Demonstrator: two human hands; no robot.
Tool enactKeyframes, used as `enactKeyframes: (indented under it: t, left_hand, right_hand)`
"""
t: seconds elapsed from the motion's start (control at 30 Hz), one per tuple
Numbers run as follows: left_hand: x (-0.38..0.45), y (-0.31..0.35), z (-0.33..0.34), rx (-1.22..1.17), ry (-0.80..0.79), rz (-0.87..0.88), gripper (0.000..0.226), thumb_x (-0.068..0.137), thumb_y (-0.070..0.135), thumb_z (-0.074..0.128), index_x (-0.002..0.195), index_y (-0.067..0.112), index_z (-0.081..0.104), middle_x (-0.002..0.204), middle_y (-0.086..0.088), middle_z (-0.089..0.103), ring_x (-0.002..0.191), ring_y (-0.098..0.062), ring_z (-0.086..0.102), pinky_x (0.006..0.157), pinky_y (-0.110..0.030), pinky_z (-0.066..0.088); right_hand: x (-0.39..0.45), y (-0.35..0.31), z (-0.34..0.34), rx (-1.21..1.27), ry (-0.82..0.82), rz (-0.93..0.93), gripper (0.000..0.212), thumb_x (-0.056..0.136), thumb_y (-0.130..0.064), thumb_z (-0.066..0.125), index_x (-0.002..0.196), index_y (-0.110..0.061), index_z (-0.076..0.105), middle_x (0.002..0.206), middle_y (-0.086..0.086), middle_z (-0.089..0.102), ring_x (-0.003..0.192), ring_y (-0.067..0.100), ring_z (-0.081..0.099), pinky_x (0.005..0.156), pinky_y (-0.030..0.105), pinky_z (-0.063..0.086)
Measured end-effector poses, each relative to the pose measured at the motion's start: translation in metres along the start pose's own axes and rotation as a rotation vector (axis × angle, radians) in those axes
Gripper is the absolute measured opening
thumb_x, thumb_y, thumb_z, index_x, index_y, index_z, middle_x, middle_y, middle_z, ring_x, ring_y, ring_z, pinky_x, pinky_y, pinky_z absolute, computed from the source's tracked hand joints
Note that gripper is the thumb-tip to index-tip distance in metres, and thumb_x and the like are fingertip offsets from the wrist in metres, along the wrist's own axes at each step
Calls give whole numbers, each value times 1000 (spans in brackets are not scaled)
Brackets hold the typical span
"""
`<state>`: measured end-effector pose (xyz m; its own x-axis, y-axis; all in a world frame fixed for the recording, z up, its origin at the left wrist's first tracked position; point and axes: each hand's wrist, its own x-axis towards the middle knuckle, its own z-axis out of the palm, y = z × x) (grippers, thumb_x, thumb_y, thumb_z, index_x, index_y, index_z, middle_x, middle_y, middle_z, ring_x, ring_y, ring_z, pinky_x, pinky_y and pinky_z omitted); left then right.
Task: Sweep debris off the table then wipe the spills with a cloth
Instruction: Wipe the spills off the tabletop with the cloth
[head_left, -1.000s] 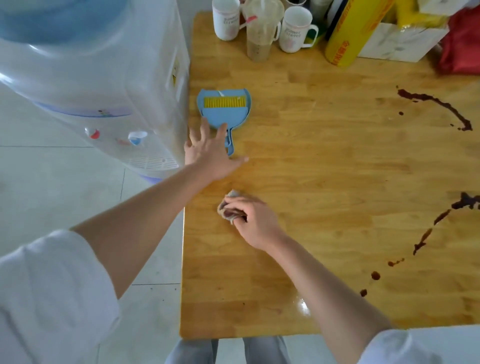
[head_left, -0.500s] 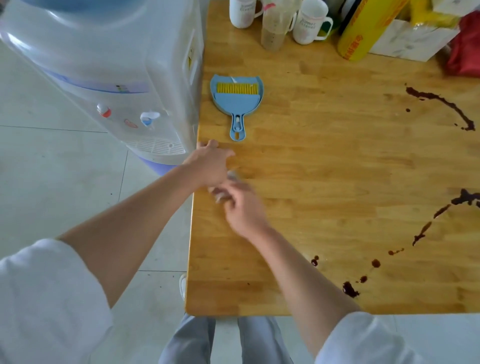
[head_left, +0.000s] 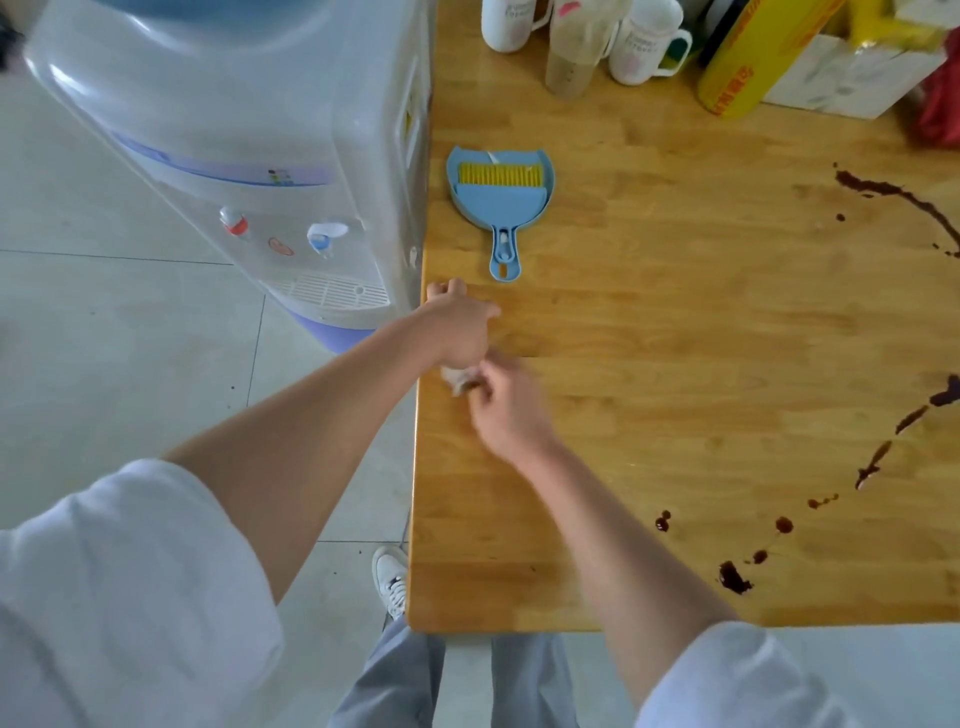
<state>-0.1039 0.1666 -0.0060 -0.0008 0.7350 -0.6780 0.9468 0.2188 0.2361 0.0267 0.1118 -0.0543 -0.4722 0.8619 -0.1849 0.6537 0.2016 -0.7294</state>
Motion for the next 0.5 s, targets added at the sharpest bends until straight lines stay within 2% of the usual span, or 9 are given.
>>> enactKeyframes:
  t: [0.07, 0.1, 0.17, 0.23, 0.3, 0.37, 0.4, 0.43, 0.5]
  left_hand:
    - [1, 0, -3, -1, -13, -6, 69, 96, 4, 34, 155, 38, 22, 161, -15, 2, 147, -45, 0, 116, -52, 25]
    - [0, 1, -3, 12, -15, -10, 67, 97, 5, 33, 155, 37, 21, 161, -16, 2, 147, -46, -1, 116, -52, 23]
    - [-1, 3, -2, 50, -8, 1, 64, 99, 7, 34, 156, 33, 20, 160, -19, 2, 147, -46, -1, 116, -52, 20]
    - [-1, 2, 2, 54, -6, 10, 63, 100, 8, 35, 156, 32, 20, 161, -20, 0, 147, -46, -2, 115, -52, 21]
    - [-1, 0, 5, 37, 8, 3, 64, 100, 9, 38, 156, 34, 19, 162, -19, -5, 147, -46, -6, 115, -53, 22]
    - [-1, -1, 8, 29, 22, -2, 65, 101, 12, 42, 156, 35, 16, 162, -18, -8, 148, -44, -8, 116, -53, 21]
    - [-1, 0, 11, 26, 31, -4, 66, 101, 16, 44, 157, 35, 13, 162, -19, -10, 148, -43, -10, 117, -53, 20]
    - [-1, 1, 14, 27, 44, -4, 67, 102, 20, 45, 157, 35, 10, 162, -19, -12, 148, -42, -11, 117, -52, 19]
    - [-3, 5, 23, 50, 79, -16, 70, 103, 32, 45, 158, 34, 2, 161, -21, -17, 149, -41, -14, 119, -52, 16]
  right_hand:
    - [-26, -14, 27, -54, -200, -116, 33, 89, -10, 55, 113, -22, 73, 123, -13, 69, 113, 10, 59, 104, 23, 40]
    - [-38, -14, 29, -46, -263, -137, 31, 88, -11, 56, 109, -24, 75, 122, -16, 69, 115, 8, 59, 107, 22, 36]
    - [-52, -2, 7, 24, -294, -59, 31, 87, -8, 57, 101, -25, 79, 114, -18, 72, 104, 2, 64, 107, 17, 35]
    - [-53, 24, -34, 36, -137, 111, 33, 89, -5, 56, 101, -25, 78, 106, -16, 74, 81, 1, 67, 82, 14, 49]
    - [-45, 53, -80, 19, 114, 332, 35, 92, -8, 53, 113, -25, 74, 92, -7, 76, 67, 7, 67, 61, 20, 53]
    - [-30, 67, -103, 107, 262, 476, 35, 96, -12, 48, 125, -22, 65, 72, 4, 73, 56, 16, 67, 52, 31, 57]
    - [-23, 67, -103, 142, 302, 475, 34, 97, -11, 47, 124, -21, 64, 70, 1, 71, 51, 10, 66, 48, 29, 56]
    - [-17, 60, -95, 139, 326, 439, 33, 96, -10, 48, 122, -20, 64, 76, -3, 72, 51, 5, 65, 47, 26, 55]
    - [-20, 40, -62, 97, 253, 295, 31, 91, -10, 56, 116, -23, 70, 94, 1, 75, 70, 13, 70, 62, 28, 56]
